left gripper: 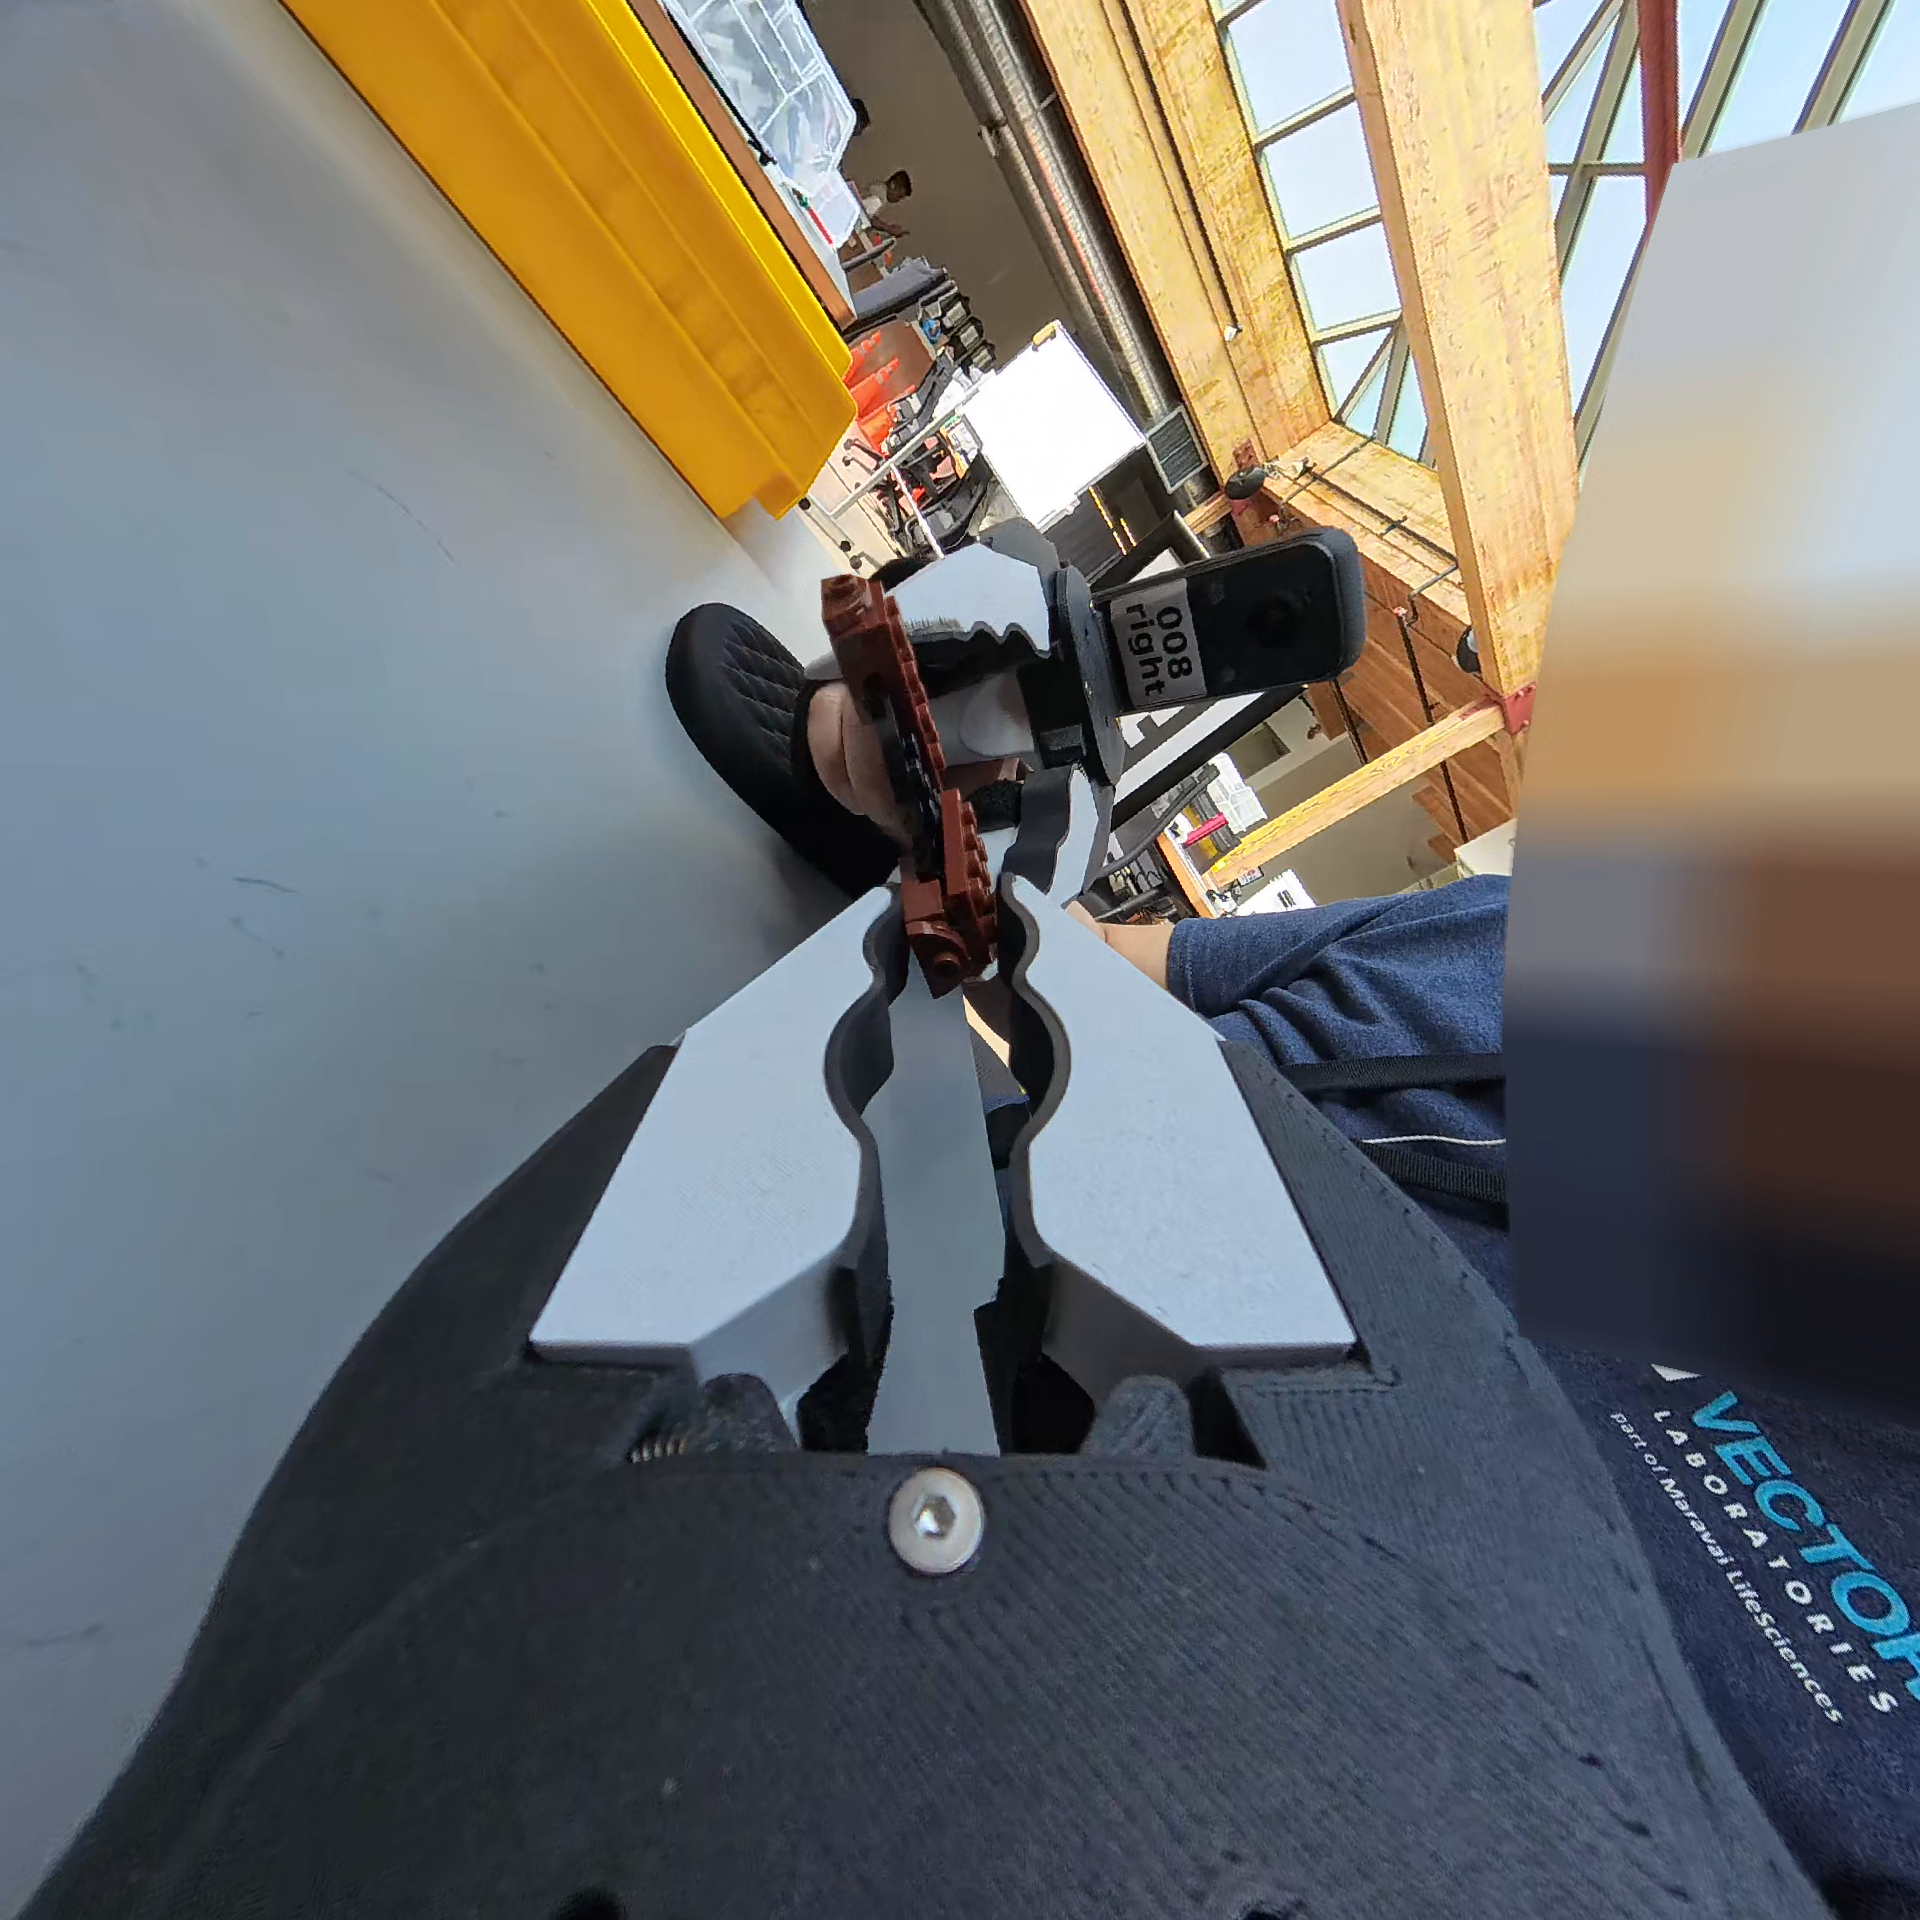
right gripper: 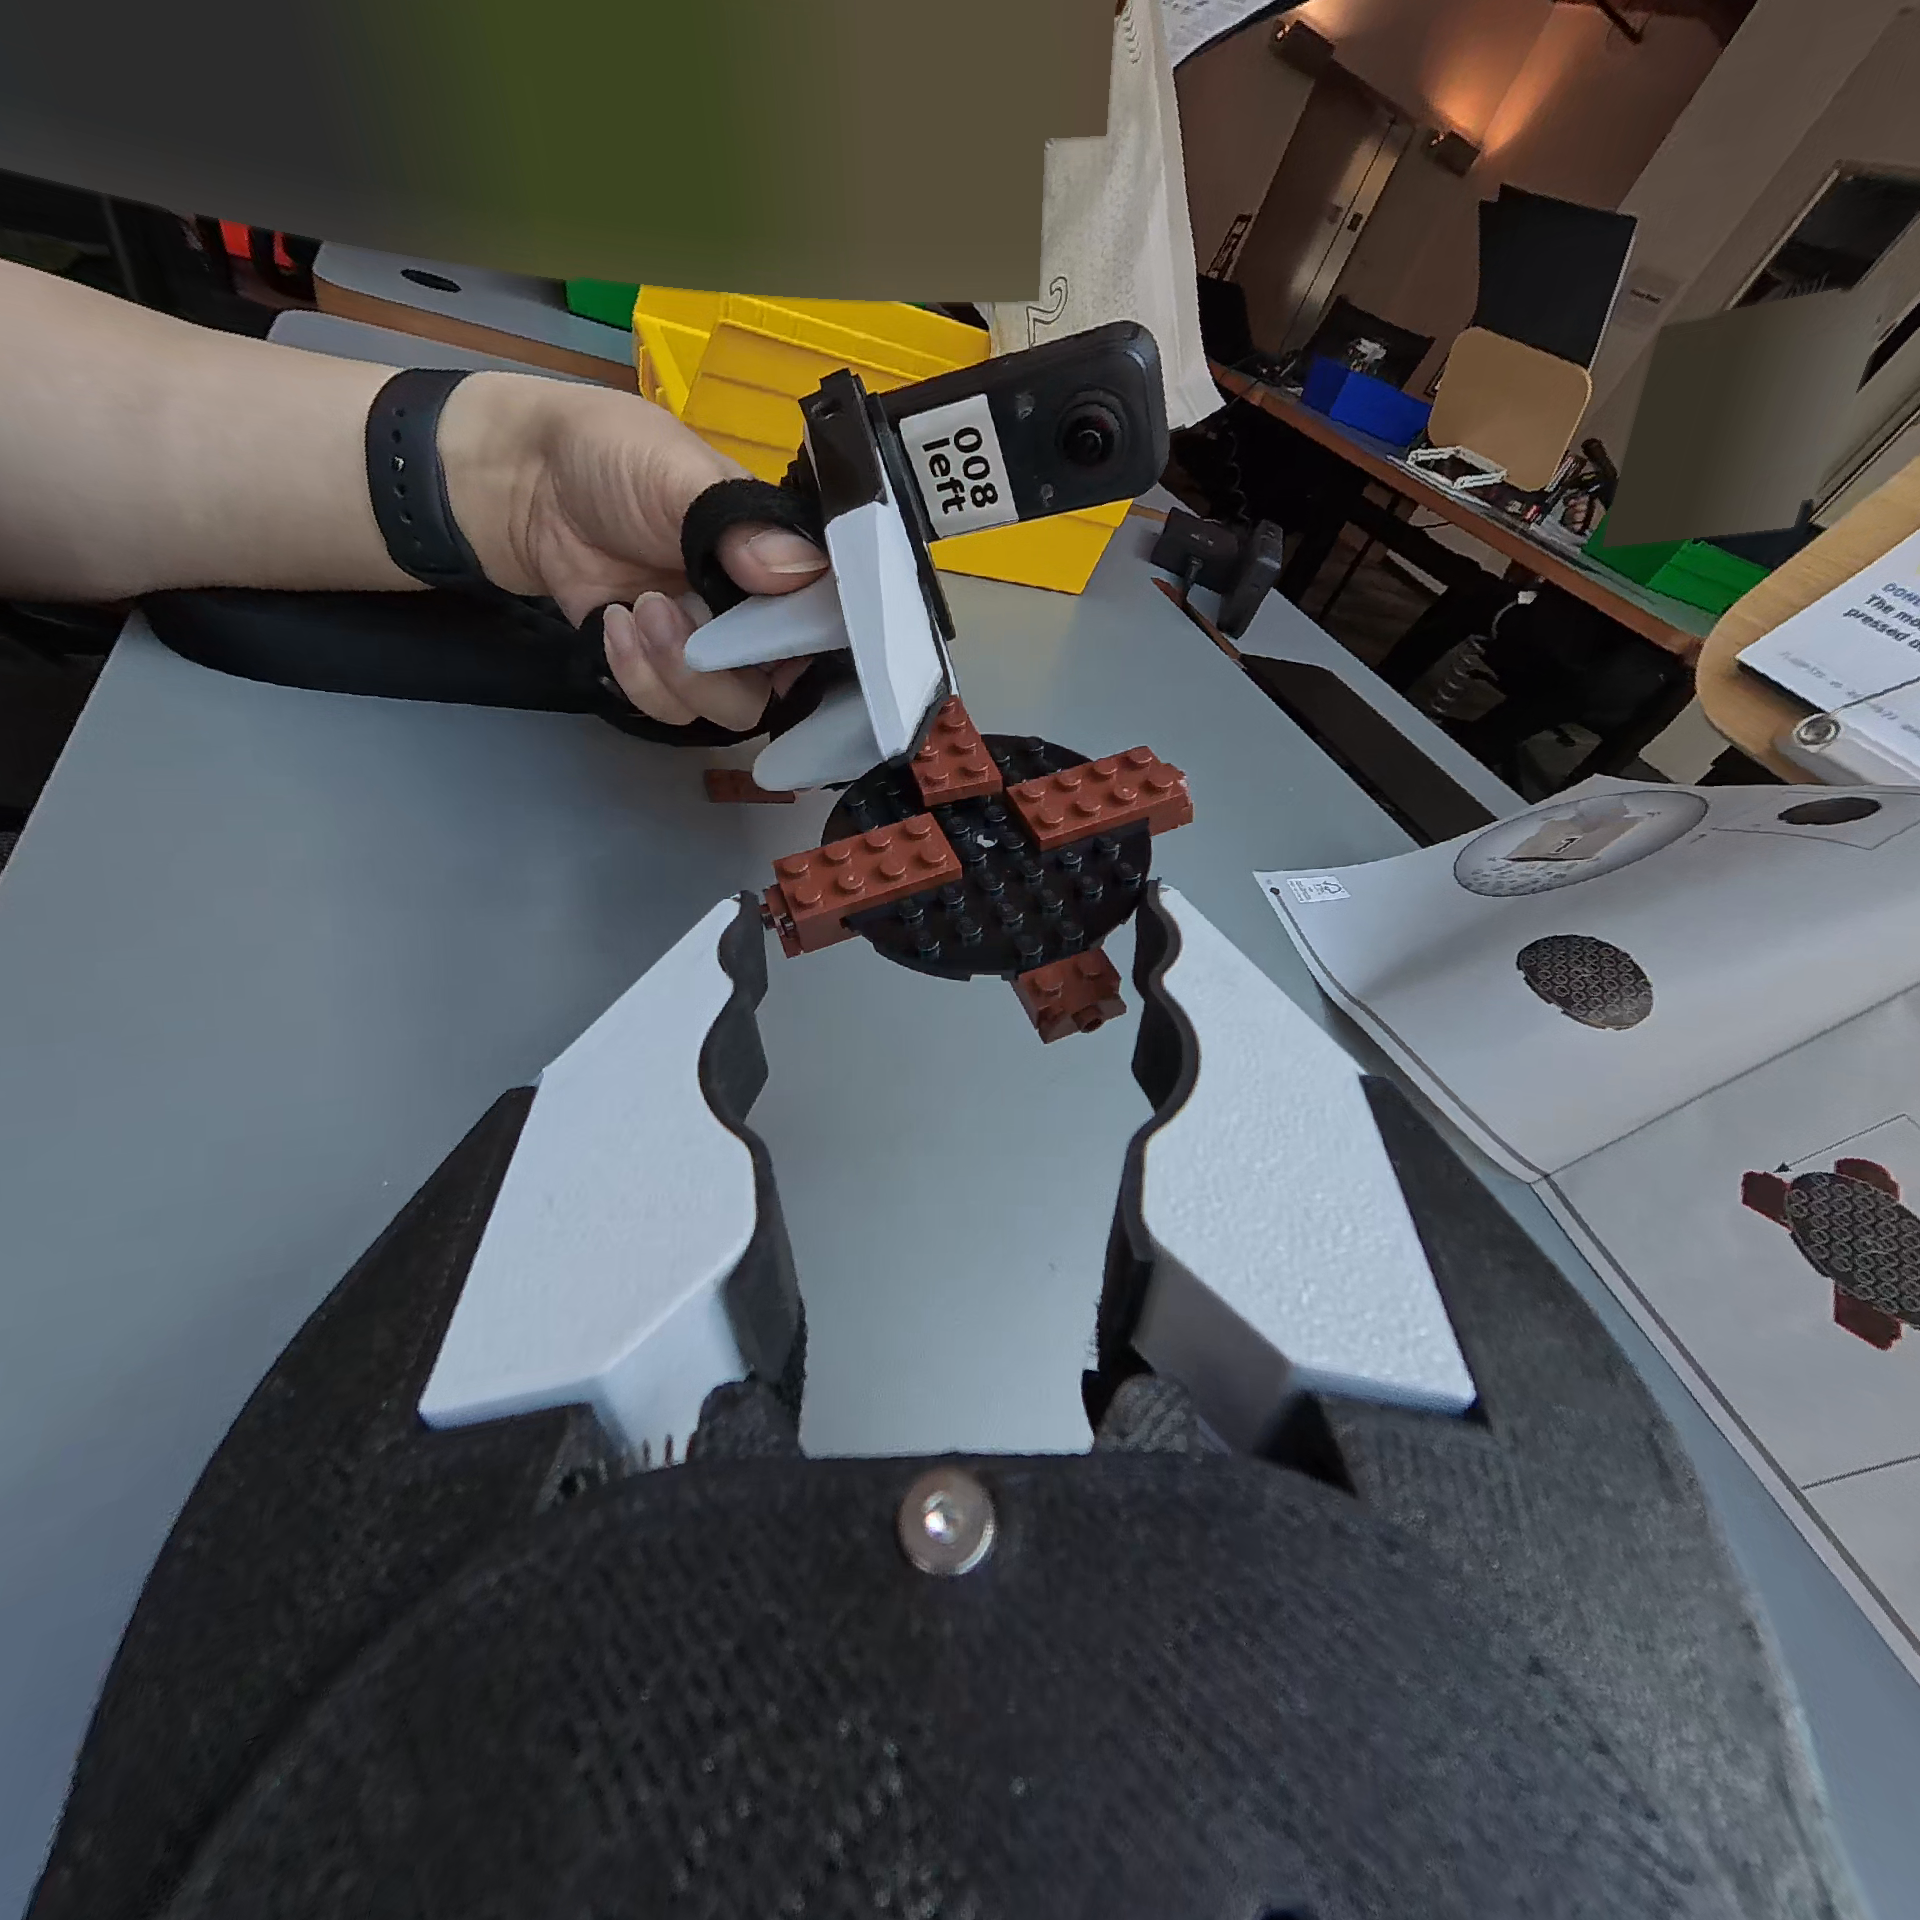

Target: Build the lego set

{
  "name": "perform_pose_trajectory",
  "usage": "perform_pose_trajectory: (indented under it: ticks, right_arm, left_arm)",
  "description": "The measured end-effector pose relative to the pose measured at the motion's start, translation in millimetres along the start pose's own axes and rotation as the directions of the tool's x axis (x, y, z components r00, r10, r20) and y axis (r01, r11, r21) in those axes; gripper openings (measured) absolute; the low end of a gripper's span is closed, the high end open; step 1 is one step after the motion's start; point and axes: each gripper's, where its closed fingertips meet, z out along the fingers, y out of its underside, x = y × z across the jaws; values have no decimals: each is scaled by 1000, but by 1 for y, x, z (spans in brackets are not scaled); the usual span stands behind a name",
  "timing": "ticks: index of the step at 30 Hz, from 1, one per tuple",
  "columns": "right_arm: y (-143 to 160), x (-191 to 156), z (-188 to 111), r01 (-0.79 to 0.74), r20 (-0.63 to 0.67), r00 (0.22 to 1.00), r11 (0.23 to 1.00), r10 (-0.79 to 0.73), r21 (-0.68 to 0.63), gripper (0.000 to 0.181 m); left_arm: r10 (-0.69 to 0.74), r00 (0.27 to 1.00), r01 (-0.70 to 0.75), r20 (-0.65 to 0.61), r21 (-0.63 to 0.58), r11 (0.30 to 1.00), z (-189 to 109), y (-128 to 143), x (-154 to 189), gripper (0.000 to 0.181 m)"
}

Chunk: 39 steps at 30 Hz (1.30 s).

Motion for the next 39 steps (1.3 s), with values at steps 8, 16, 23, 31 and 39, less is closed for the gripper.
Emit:
perform_pose_trajectory:
  ticks: [8, 16, 23, 31, 39]
  right_arm:
    - [-4, 7, -1, 64, -77, 995, 998, -63, -2, 71]
    - [-8, 5, -1, 87, -79, 993, 996, -85, 20, 71]
    - [-14, 2, -6, 96, -35, 995, 994, -94, 56, 71]
    - [-43, 25, -19, -520, 292, 838, 836, 461, 174, 67]
    - [-38, 14, 15, -572, 422, 714, 813, 559, -108, 44]
  left_arm:
    - [-6, 1000, 5, 11, 26, 1000, 2, -3, 0, 12]
    - [9, 1000, -10, 14, 56, 998, 2, -7, 0, 12]
    - [169, 985, -168, 39, -10, 986, 3, -2, 10, 12]
    - [345, 932, -342, 113, -41, 939, 1, -4, 17, 11]
    - [579, 759, -566, 298, -138, 813, -6, -10, 8, 11]
